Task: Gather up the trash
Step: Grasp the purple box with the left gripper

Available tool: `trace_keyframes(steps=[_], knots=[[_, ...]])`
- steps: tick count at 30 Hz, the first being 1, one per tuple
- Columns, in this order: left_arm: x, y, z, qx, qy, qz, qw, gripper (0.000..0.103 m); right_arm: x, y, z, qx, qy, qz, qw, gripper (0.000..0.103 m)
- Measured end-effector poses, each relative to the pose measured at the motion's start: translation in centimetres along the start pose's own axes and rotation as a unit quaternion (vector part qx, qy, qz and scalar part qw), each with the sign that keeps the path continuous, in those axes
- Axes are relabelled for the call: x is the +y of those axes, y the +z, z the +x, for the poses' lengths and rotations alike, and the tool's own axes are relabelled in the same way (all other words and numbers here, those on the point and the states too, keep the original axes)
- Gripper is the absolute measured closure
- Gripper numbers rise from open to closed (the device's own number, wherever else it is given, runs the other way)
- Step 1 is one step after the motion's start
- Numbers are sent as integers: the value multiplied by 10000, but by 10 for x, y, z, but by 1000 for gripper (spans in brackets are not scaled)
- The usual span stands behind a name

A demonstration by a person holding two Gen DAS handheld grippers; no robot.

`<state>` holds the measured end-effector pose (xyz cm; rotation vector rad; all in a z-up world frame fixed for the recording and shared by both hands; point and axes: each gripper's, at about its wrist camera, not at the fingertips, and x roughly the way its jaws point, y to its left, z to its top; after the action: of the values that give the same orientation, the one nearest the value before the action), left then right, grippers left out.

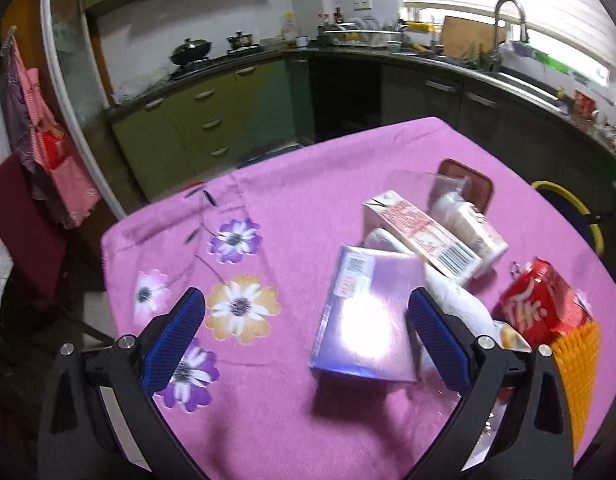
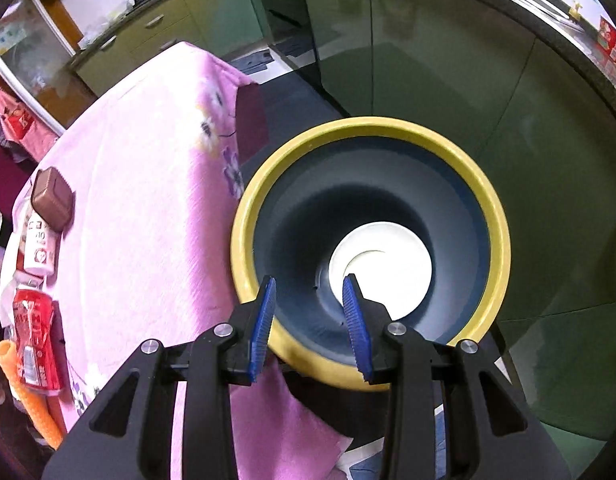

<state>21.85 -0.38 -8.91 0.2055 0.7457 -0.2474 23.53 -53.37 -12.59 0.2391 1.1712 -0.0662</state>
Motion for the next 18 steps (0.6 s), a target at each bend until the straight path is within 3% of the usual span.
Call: trace_keyframes(steps=[5, 11, 13, 15, 18], knots=[[-5, -6, 2, -17, -529, 222, 9984, 6, 17, -12, 2, 34, 9, -68, 10000, 64], [-13, -13, 14, -100, -690, 530, 9962, 7, 29, -6, 17, 118, 45, -150, 9998, 64], [-10, -15, 19, -42, -755, 517, 9958, 15, 30, -5, 19, 132, 55, -161, 9998, 64], [-7, -17, 23, 61, -857, 501, 9950, 33, 32, -2, 25, 142, 56, -163, 9998, 64], [-5, -21, 32, 230, -979, 473, 9938, 48, 32, -3, 26, 163, 73, -161, 9997, 64]])
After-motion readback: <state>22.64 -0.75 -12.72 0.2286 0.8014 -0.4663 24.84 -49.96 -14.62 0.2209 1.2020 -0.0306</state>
